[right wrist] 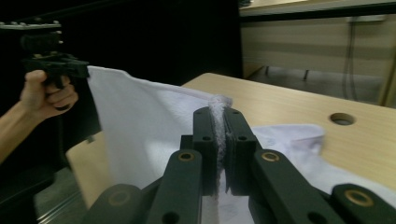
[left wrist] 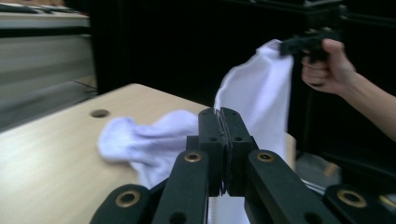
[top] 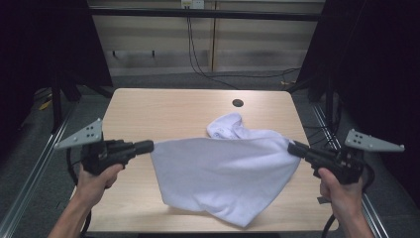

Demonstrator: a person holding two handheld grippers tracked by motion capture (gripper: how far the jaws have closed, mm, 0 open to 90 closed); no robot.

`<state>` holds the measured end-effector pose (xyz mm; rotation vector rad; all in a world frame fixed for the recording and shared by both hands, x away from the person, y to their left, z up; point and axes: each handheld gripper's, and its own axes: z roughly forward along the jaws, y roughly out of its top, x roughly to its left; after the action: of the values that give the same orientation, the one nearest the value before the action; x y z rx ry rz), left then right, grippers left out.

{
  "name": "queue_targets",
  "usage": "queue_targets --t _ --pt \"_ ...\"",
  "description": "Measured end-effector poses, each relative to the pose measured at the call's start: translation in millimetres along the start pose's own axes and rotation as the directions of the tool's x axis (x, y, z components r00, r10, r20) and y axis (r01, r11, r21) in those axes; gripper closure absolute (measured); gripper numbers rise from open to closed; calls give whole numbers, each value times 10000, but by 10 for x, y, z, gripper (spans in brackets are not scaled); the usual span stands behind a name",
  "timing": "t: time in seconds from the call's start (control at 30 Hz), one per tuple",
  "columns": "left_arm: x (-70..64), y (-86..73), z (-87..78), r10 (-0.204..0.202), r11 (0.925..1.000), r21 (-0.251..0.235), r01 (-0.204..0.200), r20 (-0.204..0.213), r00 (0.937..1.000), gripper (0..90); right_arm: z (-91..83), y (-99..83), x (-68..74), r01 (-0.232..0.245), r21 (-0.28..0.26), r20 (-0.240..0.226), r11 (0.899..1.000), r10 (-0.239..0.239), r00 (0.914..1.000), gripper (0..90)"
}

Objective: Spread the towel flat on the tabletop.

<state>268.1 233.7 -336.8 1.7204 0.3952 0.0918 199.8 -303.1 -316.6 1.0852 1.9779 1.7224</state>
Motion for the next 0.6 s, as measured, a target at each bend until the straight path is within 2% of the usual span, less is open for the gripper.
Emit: queue_targets --t 0.07,0.13,0.17,0.2,0.23,0.3,0.33,0.4,0.43,0.47,0.53,0.57,0.6 --pt "-111 -212 -1 -215 9981 583 204 180 9996 888 -32 -179 94 7 296 -155 9996 -2 9999 848" --pt "-197 -472 12 -531 9929 1088 479 456 9975 888 -57 -444 163 -54 815 -300 9967 78 9995 847" --pt "-233 -597 7 -753 9901 1233 675 599 9954 887 -85 -587 200 -206 1025 -347 9945 242 9991 847" --pt "-269 -710 0 -1068 9864 1341 946 870 9905 887 -122 -724 235 -335 1205 -443 9921 391 9983 847" --pt "-345 -822 -31 -1132 9832 1540 982 921 9893 887 -177 -844 289 -371 1394 -403 9895 431 9983 847" --pt "-457 -933 -107 -1273 9799 1689 1057 1225 9843 887 -352 -1047 429 -425 1673 -461 9850 508 9976 843" --pt "-526 -975 -165 -1246 9810 1657 1012 1371 9827 886 -419 -1089 481 -432 1730 -411 9840 511 9978 836" --pt "-630 -1033 -265 -1394 9796 1704 1068 1920 9714 880 -607 -1150 584 -357 1728 -390 9843 430 9983 754" --pt "-639 -1046 -274 -1521 9773 1776 1157 2074 9664 867 -704 -1146 600 -410 1459 -134 9885 434 9990 711" --pt "-634 -1052 -261 -1662 9741 1870 1271 2111 9632 827 -746 -1122 576 -378 1369 -128 9899 400 9991 679" --pt "-576 -1044 -202 -1548 9747 1915 1155 2052 9664 788 -777 -1080 480 -372 1213 82 9919 364 9993 665" --pt "-529 -1035 -151 -1628 9744 1868 1251 2027 9656 789 -769 -1077 440 -432 1168 8 9922 434 9991 671" --pt "-475 -1023 -89 -1645 9752 1806 1278 2057 9647 783 -739 -1083 393 -461 1247 147 9911 446 9989 673"
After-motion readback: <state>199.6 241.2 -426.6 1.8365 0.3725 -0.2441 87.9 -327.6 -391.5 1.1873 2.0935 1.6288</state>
